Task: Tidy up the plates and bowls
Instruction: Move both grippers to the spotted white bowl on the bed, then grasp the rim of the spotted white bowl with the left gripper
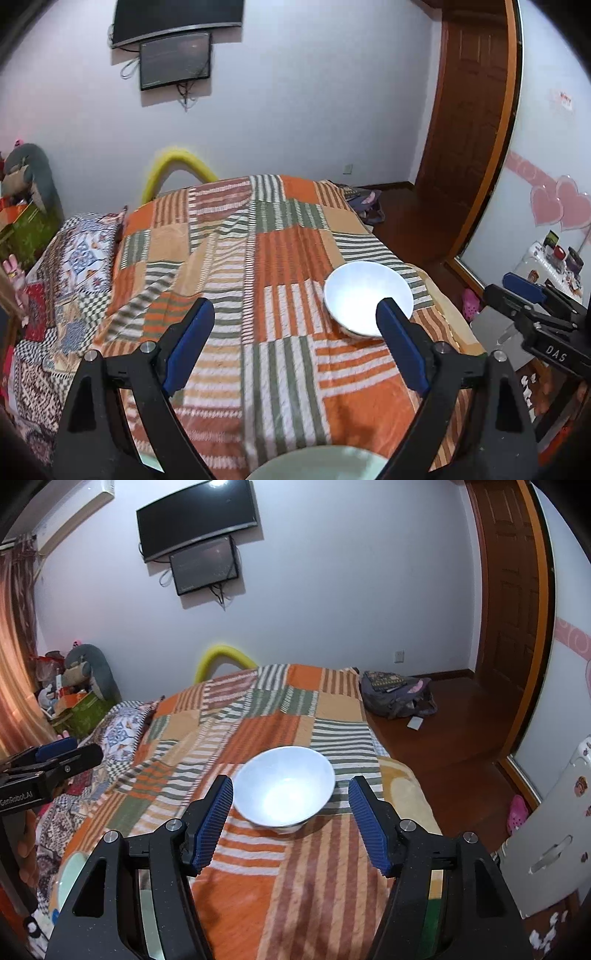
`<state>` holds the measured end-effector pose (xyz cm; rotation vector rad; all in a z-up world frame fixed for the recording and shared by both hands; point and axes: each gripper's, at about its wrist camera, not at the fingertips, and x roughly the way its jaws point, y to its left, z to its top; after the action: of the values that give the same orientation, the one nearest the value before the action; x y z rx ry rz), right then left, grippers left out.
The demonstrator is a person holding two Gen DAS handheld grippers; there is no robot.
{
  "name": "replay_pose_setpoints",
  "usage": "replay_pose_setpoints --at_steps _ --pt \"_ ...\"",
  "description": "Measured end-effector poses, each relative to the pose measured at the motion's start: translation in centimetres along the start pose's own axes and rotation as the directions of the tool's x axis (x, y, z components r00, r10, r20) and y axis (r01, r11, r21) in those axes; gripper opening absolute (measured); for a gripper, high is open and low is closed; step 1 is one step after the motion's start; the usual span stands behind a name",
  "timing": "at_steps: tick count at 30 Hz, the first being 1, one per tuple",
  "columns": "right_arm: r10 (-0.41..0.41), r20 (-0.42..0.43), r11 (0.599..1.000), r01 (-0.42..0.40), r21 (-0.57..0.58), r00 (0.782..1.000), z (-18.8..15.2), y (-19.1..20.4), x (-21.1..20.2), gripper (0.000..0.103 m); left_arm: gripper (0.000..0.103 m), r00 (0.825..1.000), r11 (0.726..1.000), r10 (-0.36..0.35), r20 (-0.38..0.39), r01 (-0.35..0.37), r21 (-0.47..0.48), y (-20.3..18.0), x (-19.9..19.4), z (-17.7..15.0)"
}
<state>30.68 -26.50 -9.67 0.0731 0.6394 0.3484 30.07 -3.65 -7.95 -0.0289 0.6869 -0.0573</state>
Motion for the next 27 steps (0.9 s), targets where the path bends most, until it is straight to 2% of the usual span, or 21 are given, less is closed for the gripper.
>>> replay_pose_setpoints --at_steps 5,12,21,23,27 --pt "-0.008 -0.043 1.000 0.009 0.023 0.999 0.0 -1.5 2.9 0.061 0.090 0.999 0.999 -0.036 -0.037 0.036 0.015 -1.4 4.3 0.6" --pt "0.008 -0.102 0.997 -0.001 0.071 0.995 -0.4 -3.3 6.2 0.061 0.090 0.989 0.997 -0.075 -0.128 0.072 -0.027 -1.9 11.1 0.1" --pt "0.035 -0.177 0.993 -0.015 0.113 0.984 -1.7 -4.4 9.8 0.061 0.089 0.979 0.999 -0.049 -0.196 0.047 -0.014 -2.0 17.0 -1.4" --pt "0.031 -0.192 0.994 -0.010 0.111 0.981 -2.0 -4.5 10.5 0.061 0.087 0.975 0.999 -0.047 -0.217 0.046 -0.011 -2.1 18.0 -1.6" --pt "0.033 -0.218 0.993 -0.008 0.114 0.975 -2.5 -4.6 11.7 0.061 0.074 0.964 0.999 -0.050 -0.261 0.050 -0.008 -2.5 20.0 -2.1"
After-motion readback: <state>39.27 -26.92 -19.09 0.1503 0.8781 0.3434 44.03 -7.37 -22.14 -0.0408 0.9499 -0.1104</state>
